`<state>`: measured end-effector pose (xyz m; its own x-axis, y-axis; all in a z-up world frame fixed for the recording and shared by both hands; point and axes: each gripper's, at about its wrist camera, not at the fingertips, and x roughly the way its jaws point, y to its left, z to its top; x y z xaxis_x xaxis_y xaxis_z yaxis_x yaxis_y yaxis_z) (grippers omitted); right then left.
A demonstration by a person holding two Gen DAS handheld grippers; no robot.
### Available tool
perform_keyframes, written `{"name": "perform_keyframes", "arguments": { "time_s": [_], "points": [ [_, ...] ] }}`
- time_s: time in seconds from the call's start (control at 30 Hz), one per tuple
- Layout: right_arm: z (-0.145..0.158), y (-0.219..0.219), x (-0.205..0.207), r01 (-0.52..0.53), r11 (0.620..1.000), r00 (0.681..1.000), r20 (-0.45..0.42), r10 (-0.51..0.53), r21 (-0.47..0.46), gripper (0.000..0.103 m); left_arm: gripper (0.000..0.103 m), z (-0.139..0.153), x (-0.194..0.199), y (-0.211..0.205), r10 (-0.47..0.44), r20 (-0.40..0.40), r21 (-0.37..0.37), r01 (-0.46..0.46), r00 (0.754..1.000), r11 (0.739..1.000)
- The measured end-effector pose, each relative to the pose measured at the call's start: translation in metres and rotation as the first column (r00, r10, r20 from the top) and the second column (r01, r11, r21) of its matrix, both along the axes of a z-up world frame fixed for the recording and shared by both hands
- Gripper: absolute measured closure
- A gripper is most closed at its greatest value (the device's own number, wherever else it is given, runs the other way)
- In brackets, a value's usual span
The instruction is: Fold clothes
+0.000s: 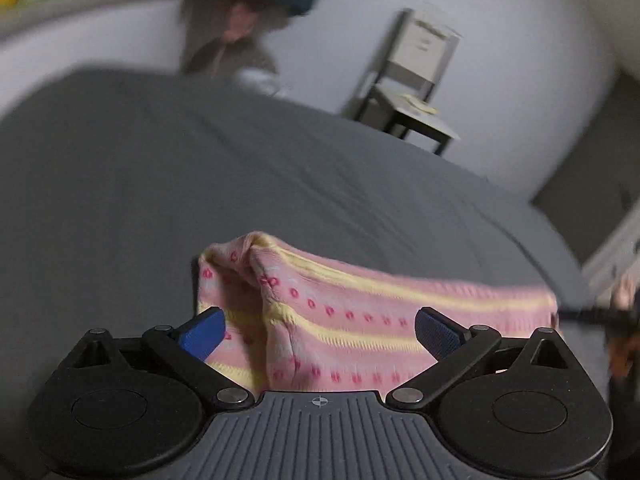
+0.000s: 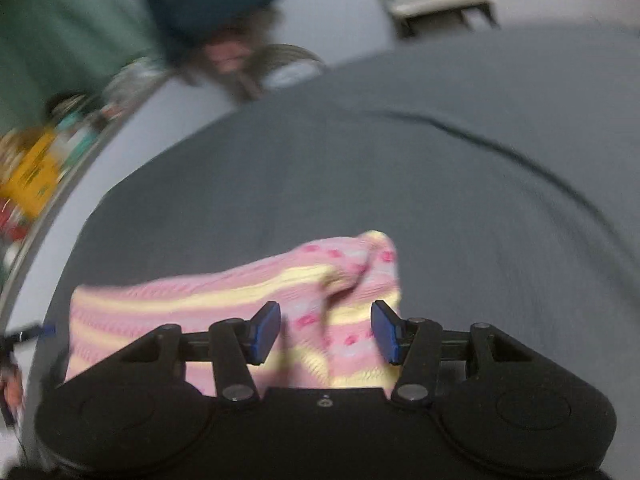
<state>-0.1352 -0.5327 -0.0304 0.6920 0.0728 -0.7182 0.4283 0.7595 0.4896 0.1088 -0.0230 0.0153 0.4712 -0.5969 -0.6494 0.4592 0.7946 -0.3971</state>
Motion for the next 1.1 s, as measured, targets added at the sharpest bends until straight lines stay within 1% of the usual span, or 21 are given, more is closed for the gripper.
{"name": "perform_keyframes", "arguments": {
  "time_s": [0.13, 0.2, 0.23, 0.27, 0.33, 0.4, 0.43, 0.47, 0.5, 0.53, 0.57, 0.6, 0.63, 0.7, 0.77, 0.83, 0.87, 0.97, 1.03, 1.07, 1.1],
  "points": [
    [-0.018, -0.02, 0.009, 0.091, 0.986, 0.996, -0.004, -0.092, 0.142, 0.053, 0.005, -0.018, 0.015, -0.003, 0.102, -0.039, -0.053, -0.104, 0.994, 0.993],
    [-0.023, -0.027, 0.011, 0.109, 0.975, 0.994, -0.006, -0.11, 0.194, 0.053, 0.005, -0.026, 0.025, -0.003, 0.163, -0.077, -0.089, -0.17, 0.984, 0.981],
    [-0.025, -0.029, 0.012, 0.113, 0.969, 0.993, -0.009, -0.114, 0.218, 0.053, 0.005, -0.03, 0.03, -0.001, 0.188, -0.111, -0.121, -0.201, 0.976, 0.972],
    [-0.027, -0.031, 0.012, 0.119, 0.961, 0.993, -0.017, -0.119, 0.248, 0.056, 0.005, -0.034, 0.035, 0.0, 0.212, -0.146, -0.152, -0.234, 0.966, 0.96],
    [-0.029, -0.037, 0.014, 0.145, 0.942, 0.989, -0.036, -0.14, 0.302, 0.057, 0.005, -0.043, 0.045, 0.002, 0.255, -0.216, -0.209, -0.3, 0.943, 0.931],
    [-0.033, -0.043, 0.015, 0.175, 0.919, 0.984, -0.037, -0.173, 0.354, 0.059, 0.005, -0.063, 0.053, -0.005, 0.281, -0.271, -0.261, -0.351, 0.921, 0.899],
    [-0.034, -0.046, 0.014, 0.186, 0.911, 0.982, -0.034, -0.186, 0.37, 0.06, 0.005, -0.069, 0.056, -0.009, 0.299, -0.289, -0.259, -0.375, 0.91, 0.89],
    [-0.038, -0.049, 0.015, 0.196, 0.902, 0.979, -0.033, -0.199, 0.383, 0.063, 0.005, -0.076, 0.058, -0.013, 0.316, -0.305, -0.256, -0.397, 0.898, 0.881],
    [-0.041, -0.051, 0.016, 0.205, 0.895, 0.977, -0.034, -0.209, 0.396, 0.07, 0.008, -0.079, 0.057, -0.018, 0.331, -0.304, -0.233, -0.406, 0.894, 0.883],
    [-0.045, -0.052, 0.017, 0.21, 0.89, 0.976, -0.039, -0.212, 0.405, 0.074, 0.024, -0.083, 0.056, -0.022, 0.345, -0.302, -0.211, -0.415, 0.889, 0.885],
    [-0.048, -0.051, 0.017, 0.211, 0.886, 0.976, -0.045, -0.212, 0.413, 0.082, 0.032, -0.087, 0.055, -0.026, 0.359, -0.299, -0.188, -0.424, 0.884, 0.886],
    [-0.051, -0.051, 0.019, 0.212, 0.884, 0.976, -0.051, -0.21, 0.416, 0.088, 0.049, -0.088, 0.053, -0.028, 0.372, -0.286, -0.167, -0.429, 0.883, 0.888],
    [-0.052, -0.052, 0.021, 0.217, 0.885, 0.975, -0.055, -0.213, 0.412, 0.089, 0.067, -0.089, 0.051, -0.026, 0.386, -0.28, -0.154, -0.438, 0.879, 0.886],
    [-0.048, -0.051, 0.022, 0.228, 0.89, 0.973, -0.048, -0.228, 0.396, 0.093, 0.079, -0.095, 0.05, -0.016, 0.399, -0.292, -0.16, -0.456, 0.869, 0.875],
    [-0.041, -0.049, 0.023, 0.234, 0.901, 0.97, -0.02, -0.243, 0.366, 0.094, 0.083, -0.094, 0.049, -0.008, 0.4, -0.28, -0.167, -0.455, 0.873, 0.875],
    [-0.037, -0.049, 0.024, 0.24, 0.908, 0.967, -0.004, -0.254, 0.344, 0.094, 0.084, -0.093, 0.049, 0.001, 0.401, -0.267, -0.174, -0.453, 0.876, 0.874],
    [-0.038, -0.047, 0.024, 0.243, 0.912, 0.967, -0.01, -0.254, 0.33, 0.094, 0.084, -0.09, 0.048, 0.001, 0.404, -0.25, -0.17, -0.45, 0.88, 0.877],
    [-0.039, -0.044, 0.025, 0.246, 0.925, 0.968, -0.022, -0.25, 0.29, 0.094, 0.084, -0.086, 0.051, 0.01, 0.415, -0.256, -0.17, -0.463, 0.873, 0.87],
    [-0.038, -0.043, 0.024, 0.229, 0.934, 0.972, -0.014, -0.234, 0.274, 0.089, 0.083, -0.085, 0.051, 0.012, 0.384, -0.248, -0.177, -0.431, 0.89, 0.885],
    [-0.037, -0.043, 0.023, 0.206, 0.94, 0.977, -0.004, -0.213, 0.273, 0.085, 0.079, -0.084, 0.051, 0.017, 0.351, -0.267, -0.188, -0.406, 0.898, 0.894],
    [-0.035, -0.043, 0.021, 0.184, 0.945, 0.981, 0.006, -0.192, 0.272, 0.074, 0.066, -0.083, 0.05, 0.022, 0.318, -0.285, -0.2, -0.38, 0.904, 0.903]
  ]
}}
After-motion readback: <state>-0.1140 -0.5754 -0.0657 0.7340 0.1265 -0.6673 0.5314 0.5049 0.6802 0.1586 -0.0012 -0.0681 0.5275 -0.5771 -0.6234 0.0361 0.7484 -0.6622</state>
